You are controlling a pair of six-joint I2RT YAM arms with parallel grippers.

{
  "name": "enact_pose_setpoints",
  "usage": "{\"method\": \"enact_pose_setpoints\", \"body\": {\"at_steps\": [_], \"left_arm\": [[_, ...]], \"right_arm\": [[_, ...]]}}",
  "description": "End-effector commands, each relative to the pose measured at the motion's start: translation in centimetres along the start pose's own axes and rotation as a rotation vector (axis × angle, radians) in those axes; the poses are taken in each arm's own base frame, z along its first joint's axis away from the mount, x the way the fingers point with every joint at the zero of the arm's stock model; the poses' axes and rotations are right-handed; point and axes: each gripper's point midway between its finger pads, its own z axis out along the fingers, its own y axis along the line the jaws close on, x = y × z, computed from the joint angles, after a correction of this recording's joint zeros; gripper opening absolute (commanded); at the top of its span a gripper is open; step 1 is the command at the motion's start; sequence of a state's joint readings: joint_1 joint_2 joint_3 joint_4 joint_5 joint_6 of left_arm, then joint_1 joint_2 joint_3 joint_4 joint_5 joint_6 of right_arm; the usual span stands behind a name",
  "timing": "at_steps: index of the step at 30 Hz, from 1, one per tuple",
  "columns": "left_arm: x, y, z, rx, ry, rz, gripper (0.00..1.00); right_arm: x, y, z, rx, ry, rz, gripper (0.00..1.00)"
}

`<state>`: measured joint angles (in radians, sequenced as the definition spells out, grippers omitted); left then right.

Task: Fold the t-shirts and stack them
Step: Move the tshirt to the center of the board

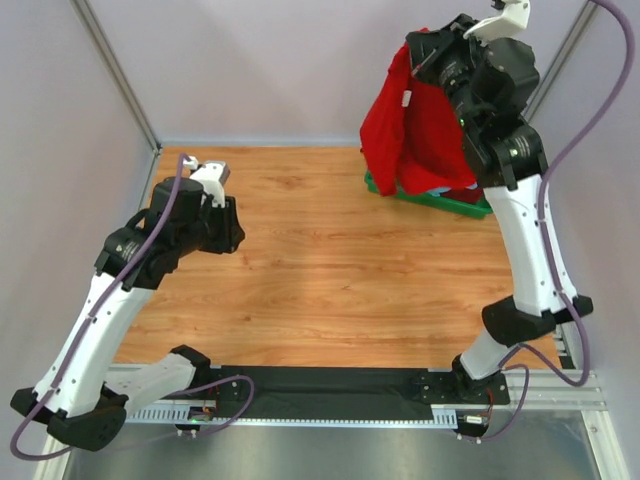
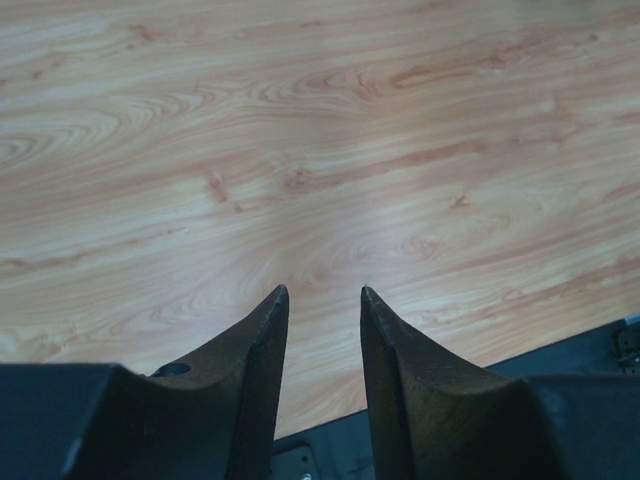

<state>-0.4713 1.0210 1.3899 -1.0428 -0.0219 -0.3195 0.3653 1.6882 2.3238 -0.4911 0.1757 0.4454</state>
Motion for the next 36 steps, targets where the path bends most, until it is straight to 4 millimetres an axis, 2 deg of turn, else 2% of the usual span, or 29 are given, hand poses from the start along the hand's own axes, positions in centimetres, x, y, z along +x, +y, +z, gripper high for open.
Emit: {"method": "enact_pose_setpoints", "body": {"at_steps": [1, 2, 4, 5, 6, 7, 8, 9, 10, 12, 13, 14, 15, 16, 17, 19, 20, 21, 22, 23, 24, 26, 27, 29, 30, 31, 34, 36], "left_arm": [[-2.4, 1.1, -2.6, -0.068, -0.105, -0.024, 0.43], [-3.0, 1.2, -3.6, -0.073, -0.138, -0.027, 0.44], [-3.5, 1.8, -4.8, -0.102, -0.177, -0.03, 0.48], [-3.6, 2.0, -5.5, -0.106, -0.202, -0.035, 0.49], [-3.8, 2.2, -6.3, -0.112, -0.231, -0.037, 0.51], [-3.8, 2.2, -6.3, -0.113, -0.232, -0.037, 0.52], [-3.9, 2.2, -6.7, -0.106, -0.247, -0.036, 0.53], [-3.9, 2.1, -6.8, -0.102, -0.249, -0.031, 0.54], [-3.8, 2.0, -6.7, -0.097, -0.244, -0.029, 0.54], [-3.5, 1.9, -6.1, -0.091, -0.218, -0.025, 0.55], [-3.2, 1.8, -5.6, -0.088, -0.201, -0.023, 0.55], [-3.0, 1.5, -4.7, -0.078, -0.175, -0.018, 0.56], [-2.5, 1.0, -4.1, -0.051, -0.138, -0.012, 0.57], [-2.1, 0.7, -2.9, -0.045, -0.088, -0.018, 0.58], [-1.6, 0.4, -2.2, -0.033, -0.056, -0.02, 0.58], [-0.2, -0.7, -0.5, 0.025, 0.03, -0.029, 0.59], [0.5, -0.9, 0.9, 0.031, 0.083, -0.034, 0.59], [1.1, -1.9, 1.9, 0.087, 0.12, -0.037, 0.59], [2.5, -2.0, 3.6, 0.084, 0.199, -0.041, 0.59], [3.2, -2.3, 4.5, 0.087, 0.238, -0.043, 0.59], [3.7, -2.6, 5.3, 0.097, 0.269, -0.043, 0.59], [5.1, -2.7, 7.7, 0.08, 0.352, -0.043, 0.58], [5.2, -2.9, 8.5, 0.084, 0.359, -0.035, 0.58], [5.6, -2.9, 10.4, 0.072, 0.393, -0.03, 0.57], [5.2, -3.0, 11.4, 0.07, 0.375, -0.028, 0.57], [5.2, -3.0, 12.5, 0.066, 0.393, -0.029, 0.57], [5.0, -3.5, 14.9, 0.072, 0.428, -0.034, 0.54], [5.1, -4.0, 15.7, 0.08, 0.455, -0.045, 0.52]], "right_arm": [[-1.8, 4.0, -3.3, -0.124, -0.013, 0.04, 0.0], [-1.7, 5.7, -4.9, -0.169, 0.008, 0.056, 0.0], [1.6, 6.9, -6.1, -0.203, 0.116, 0.072, 0.0], [2.7, 8.6, -7.5, -0.245, 0.162, 0.099, 0.0], [5.4, 9.8, -8.9, -0.285, 0.262, 0.122, 0.0], [7.0, 9.4, -8.9, -0.279, 0.307, 0.113, 0.0], [9.0, 10.7, -10.2, -0.324, 0.384, 0.141, 0.0], [10.7, 10.9, -10.7, -0.331, 0.444, 0.156, 0.0], [15.0, 10.9, -11.7, -0.361, 0.594, 0.169, 0.01], [19.1, 11.0, -13.2, -0.384, 0.753, 0.213, 0.08], [21.8, 10.9, -14.3, -0.415, 0.861, 0.203, 0.17], [22.6, 9.8, -14.2, -0.378, 0.894, 0.174, 0.36], [23.7, 7.9, -14.0, -0.316, 0.918, 0.112, 0.48], [25.3, 4.8, -13.9, -0.176, 0.97, 0.077, 0.6], [25.7, 1.6, -13.2, -0.083, 0.991, 0.096, 0.64], [26.7, -1.3, -13.5, -0.009, 1.059, 0.18, 0.66], [28.3, -4.6, -13.9, 0.084, 1.099, 0.212, 0.66], [29.4, -6.0, -14.5, 0.12, 1.131, 0.222, 0.66], [30.3, -6.9, -15.3, 0.13, 1.172, 0.236, 0.67], [31.2, -7.8, -16.0, 0.15, 1.209, 0.239, 0.66], [33.3, -9.1, -17.9, 0.189, 1.285, 0.236, 0.66], [35.5, -9.8, -20.3, 0.191, 1.375, 0.222, 0.66], [37.2, -11.0, -22.3, 0.226, 1.438, 0.221, 0.66], [38.4, -11.9, -24.0, 0.239, 1.462, 0.211, 0.67], [38.9, -12.3, -24.4, 0.242, 1.463, 0.21, 0.67], [39.7, -13.3, -25.9, 0.273, 1.491, 0.201, 0.67], [40.8, -14.5, -28.0, 0.304, 1.531, 0.192, 0.67], [41.2, -15.1, -28.9, 0.331, 1.551, 0.183, 0.67]]}}
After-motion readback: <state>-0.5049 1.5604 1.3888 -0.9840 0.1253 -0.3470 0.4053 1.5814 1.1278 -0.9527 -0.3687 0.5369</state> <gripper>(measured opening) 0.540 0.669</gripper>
